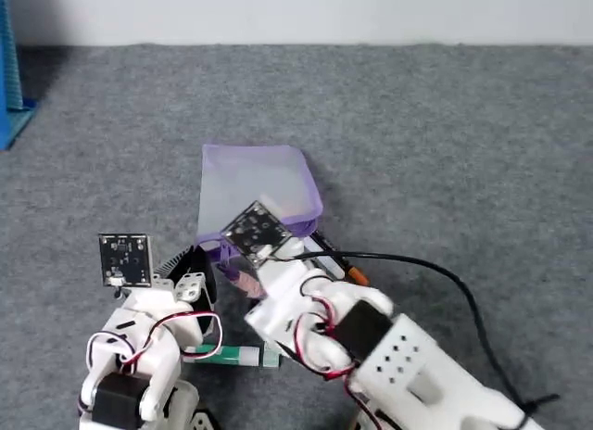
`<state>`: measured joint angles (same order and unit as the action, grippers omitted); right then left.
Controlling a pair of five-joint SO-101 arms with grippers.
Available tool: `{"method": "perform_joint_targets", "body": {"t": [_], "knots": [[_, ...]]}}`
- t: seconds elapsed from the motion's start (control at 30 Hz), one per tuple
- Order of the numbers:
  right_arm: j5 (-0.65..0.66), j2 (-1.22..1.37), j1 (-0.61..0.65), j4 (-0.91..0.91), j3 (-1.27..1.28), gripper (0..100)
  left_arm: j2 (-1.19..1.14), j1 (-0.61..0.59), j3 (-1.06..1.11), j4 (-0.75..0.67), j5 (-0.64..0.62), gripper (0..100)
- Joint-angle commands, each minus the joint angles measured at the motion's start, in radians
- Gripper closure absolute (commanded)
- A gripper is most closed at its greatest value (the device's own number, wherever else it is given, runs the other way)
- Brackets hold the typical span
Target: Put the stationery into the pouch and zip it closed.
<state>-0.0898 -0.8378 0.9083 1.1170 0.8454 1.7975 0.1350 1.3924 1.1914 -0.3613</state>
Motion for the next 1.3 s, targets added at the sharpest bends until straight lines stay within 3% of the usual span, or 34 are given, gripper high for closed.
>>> {"method": "perform_joint_targets", "body": {"t": [0.0, 0.27, 1.03, 1.17, 1.27], "knots": [[-0.005, 0.056, 0.022, -0.070, -0.009, 72.8, 0.002, -0.003, -0.004, -0.008, -0.011, 99], [-0.008, 0.173, 0.024, -0.213, -0.008, 72.9, 0.002, -0.009, -0.002, -0.011, -0.011, 99], [-0.012, 0.183, 0.019, -0.231, -0.003, 73.0, 0.002, -0.009, 0.008, -0.023, -0.012, 99], [-0.012, 0.183, 0.019, -0.237, -0.003, 80.3, 0.002, -0.006, 0.004, -0.028, -0.026, 99], [-0.009, 0.183, 0.019, -0.255, -0.003, 88.3, 0.002, -0.009, -0.015, -0.023, -0.109, 99]]}}
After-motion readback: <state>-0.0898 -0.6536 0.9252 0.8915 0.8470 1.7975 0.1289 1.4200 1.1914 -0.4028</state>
